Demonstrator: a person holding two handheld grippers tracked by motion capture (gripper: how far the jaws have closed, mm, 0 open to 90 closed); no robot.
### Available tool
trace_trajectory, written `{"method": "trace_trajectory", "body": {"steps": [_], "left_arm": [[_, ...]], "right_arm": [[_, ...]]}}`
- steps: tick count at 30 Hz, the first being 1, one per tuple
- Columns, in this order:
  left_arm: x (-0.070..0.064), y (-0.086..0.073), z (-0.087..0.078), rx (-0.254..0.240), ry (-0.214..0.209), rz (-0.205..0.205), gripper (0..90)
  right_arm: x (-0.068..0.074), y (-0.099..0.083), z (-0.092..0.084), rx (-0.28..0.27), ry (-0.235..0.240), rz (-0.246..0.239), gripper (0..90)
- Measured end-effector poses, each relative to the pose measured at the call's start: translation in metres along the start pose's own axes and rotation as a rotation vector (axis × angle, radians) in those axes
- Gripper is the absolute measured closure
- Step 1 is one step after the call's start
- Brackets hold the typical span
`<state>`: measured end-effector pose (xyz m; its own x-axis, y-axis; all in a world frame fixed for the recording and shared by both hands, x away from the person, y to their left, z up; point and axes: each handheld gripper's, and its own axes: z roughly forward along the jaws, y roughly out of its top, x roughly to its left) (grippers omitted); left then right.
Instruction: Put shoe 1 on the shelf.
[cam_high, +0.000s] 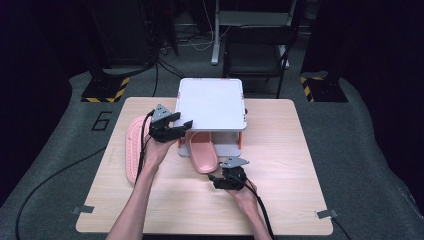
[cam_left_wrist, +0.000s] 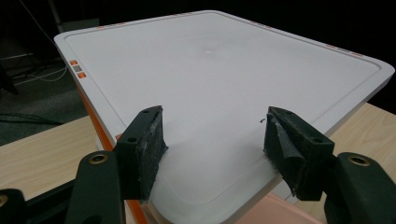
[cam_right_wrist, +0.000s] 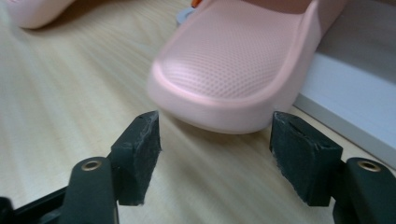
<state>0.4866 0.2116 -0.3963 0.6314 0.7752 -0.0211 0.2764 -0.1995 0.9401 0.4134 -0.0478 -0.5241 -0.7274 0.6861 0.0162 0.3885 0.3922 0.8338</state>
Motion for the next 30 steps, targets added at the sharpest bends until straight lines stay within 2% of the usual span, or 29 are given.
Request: {"method": "trace_trajectory", "body": {"steps": [3, 7, 8, 11, 12, 15, 18, 20, 24, 25, 27, 28, 30], "left_arm": [[0.001, 0.001, -0.001, 0.011, -0.006, 0.002, 37.5], [0.001, 0.001, -0.001, 0.011, -0.005, 0.003, 37.5], [0.0, 0.0, 0.0, 0.001, 0.0, 0.0, 37.5], [0.001, 0.001, 0.0, 0.009, -0.004, 0.002, 37.5], [0.001, 0.001, -0.001, 0.013, -0.005, 0.003, 37.4], [0.001, 0.0, 0.0, 0.004, -0.002, 0.0, 37.4], [0.001, 0.001, 0.0, 0.005, -0.002, 0.0, 37.4], [0.0, 0.001, 0.0, 0.006, -0.002, -0.001, 37.4], [0.001, 0.001, 0.0, 0.002, -0.001, -0.007, 37.4], [0.001, 0.001, 0.0, 0.002, -0.001, -0.008, 37.4], [0.001, 0.001, 0.0, 0.002, -0.002, -0.008, 37.4], [0.001, 0.001, 0.0, 0.002, -0.003, -0.009, 37.4], [0.001, 0.001, 0.0, 0.003, -0.003, -0.009, 37.3]], "right_arm": [[0.001, 0.004, 0.008, -0.004, 0.001, 0.02, 33.8], [0.002, 0.01, 0.016, 0.009, -0.006, 0.012, 34.7], [0.002, 0.011, 0.018, 0.016, -0.011, 0.012, 34.8], [0.003, 0.017, 0.027, 0.019, -0.029, 0.026, 35.2], [0.003, 0.021, 0.032, 0.03, -0.048, 0.017, 35.6], [0.002, 0.026, 0.038, 0.036, -0.052, 0.016, 36.1], [0.0, 0.031, 0.046, 0.051, -0.084, 0.002, 36.4], [-0.001, 0.034, 0.05, 0.052, -0.093, 0.018, 37.1], [0.0, 0.039, 0.056, 0.047, -0.079, 0.023, 38.0], [0.001, 0.041, 0.056, 0.041, -0.083, 0.007, 37.7], [0.004, 0.041, 0.061, 0.016, -0.072, 0.031, 37.3], [0.004, 0.042, 0.06, 0.031, -0.06, 0.037, 37.3], [0.003, 0.042, 0.061, 0.021, -0.056, 0.055, 37.1]]}}
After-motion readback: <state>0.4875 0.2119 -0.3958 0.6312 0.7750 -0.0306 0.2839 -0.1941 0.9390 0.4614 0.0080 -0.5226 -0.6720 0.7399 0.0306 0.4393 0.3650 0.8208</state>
